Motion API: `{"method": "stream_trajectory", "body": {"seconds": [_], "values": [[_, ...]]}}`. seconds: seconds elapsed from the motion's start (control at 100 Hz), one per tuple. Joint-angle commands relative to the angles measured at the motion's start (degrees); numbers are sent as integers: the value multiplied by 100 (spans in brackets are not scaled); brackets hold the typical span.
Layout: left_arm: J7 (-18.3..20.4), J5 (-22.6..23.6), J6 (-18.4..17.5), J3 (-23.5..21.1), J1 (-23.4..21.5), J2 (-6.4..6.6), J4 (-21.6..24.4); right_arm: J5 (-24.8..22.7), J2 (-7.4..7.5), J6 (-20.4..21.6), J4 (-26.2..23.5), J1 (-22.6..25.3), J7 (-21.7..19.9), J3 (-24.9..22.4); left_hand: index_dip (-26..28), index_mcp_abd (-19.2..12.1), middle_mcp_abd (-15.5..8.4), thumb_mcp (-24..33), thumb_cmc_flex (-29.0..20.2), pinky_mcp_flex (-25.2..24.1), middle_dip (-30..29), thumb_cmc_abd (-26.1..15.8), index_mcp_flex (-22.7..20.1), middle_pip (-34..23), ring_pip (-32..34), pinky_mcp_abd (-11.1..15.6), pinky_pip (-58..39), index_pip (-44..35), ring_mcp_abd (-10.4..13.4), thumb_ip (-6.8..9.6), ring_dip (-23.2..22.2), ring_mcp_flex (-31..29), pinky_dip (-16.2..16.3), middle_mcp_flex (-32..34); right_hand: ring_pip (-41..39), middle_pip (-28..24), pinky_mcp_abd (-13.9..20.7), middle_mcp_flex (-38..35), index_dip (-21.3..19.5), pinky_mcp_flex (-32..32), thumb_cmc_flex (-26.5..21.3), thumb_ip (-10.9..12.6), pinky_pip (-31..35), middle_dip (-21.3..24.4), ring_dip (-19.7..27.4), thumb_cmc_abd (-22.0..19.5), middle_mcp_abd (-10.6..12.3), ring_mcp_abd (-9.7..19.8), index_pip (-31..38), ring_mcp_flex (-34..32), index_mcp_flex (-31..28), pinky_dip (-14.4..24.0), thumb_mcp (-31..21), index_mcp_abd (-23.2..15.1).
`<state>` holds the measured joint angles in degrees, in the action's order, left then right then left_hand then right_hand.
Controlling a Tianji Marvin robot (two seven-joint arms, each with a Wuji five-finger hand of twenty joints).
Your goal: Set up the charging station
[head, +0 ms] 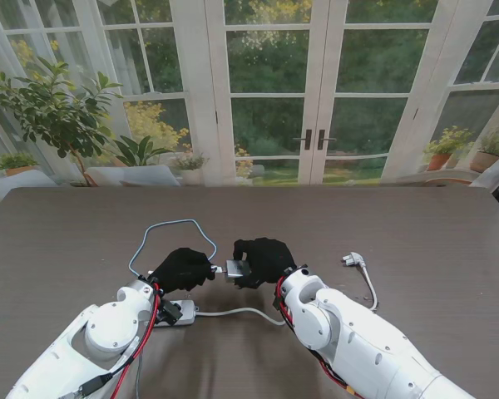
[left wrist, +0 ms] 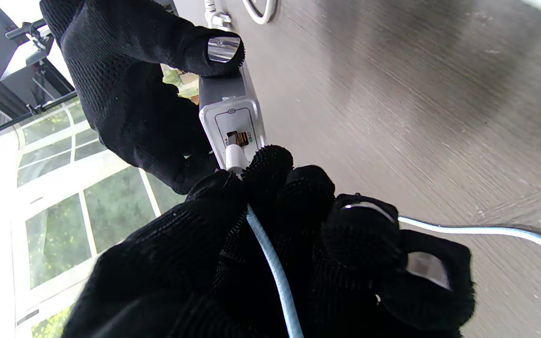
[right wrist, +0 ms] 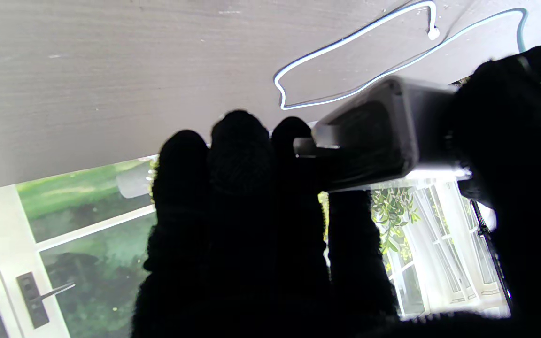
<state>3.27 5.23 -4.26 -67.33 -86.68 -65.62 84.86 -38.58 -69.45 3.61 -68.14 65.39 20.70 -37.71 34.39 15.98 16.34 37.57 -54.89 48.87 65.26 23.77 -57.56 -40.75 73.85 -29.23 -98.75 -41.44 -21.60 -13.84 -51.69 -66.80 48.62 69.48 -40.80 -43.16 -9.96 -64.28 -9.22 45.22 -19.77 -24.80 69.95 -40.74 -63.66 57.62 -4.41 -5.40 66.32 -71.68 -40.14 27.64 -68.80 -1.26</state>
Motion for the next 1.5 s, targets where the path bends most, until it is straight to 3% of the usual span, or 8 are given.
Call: {"method": "stream_trajectory", "body": {"seconds": [0.0, 0.86, 1.49], "values": [[100, -7, 6, 27, 0, -29, -2, 3, -49, 53, -41, 4, -88, 31, 30, -279, -85, 281, -491, 38, -18, -43, -149, 4, 97, -72, -457, -224, -139, 271, 8, -32, -35, 148, -68, -159, 38, -260, -610, 26, -909, 510, 94, -55, 2880, -907, 227, -26, 1141, -162, -685, 124, -809, -1075], [139, 139, -120, 141, 92, -6, -143, 329, -91, -84, -134, 41, -329, 19, 6, -307, -90, 312, -477, 37, -46, -17, -168, 45, 99, -72, -452, -209, -123, 269, 18, -54, -25, 161, -75, -117, -72, -318, -643, 185, -942, 518, 96, -50, 2849, -893, 144, -54, 1086, -290, -728, 136, -812, -919], [246, 97, -109, 232, 205, 4, -212, 355, -187, 133, 15, 16, -49, 112, 13, -298, -85, 276, -509, 21, -55, -24, -154, 66, 94, -47, -447, -193, -123, 281, 16, -41, -24, 141, -544, -150, 27, -488, -724, 437, -996, 537, 253, -103, 2670, -900, 101, 43, 1081, -344, -745, 232, -941, -890]]}}
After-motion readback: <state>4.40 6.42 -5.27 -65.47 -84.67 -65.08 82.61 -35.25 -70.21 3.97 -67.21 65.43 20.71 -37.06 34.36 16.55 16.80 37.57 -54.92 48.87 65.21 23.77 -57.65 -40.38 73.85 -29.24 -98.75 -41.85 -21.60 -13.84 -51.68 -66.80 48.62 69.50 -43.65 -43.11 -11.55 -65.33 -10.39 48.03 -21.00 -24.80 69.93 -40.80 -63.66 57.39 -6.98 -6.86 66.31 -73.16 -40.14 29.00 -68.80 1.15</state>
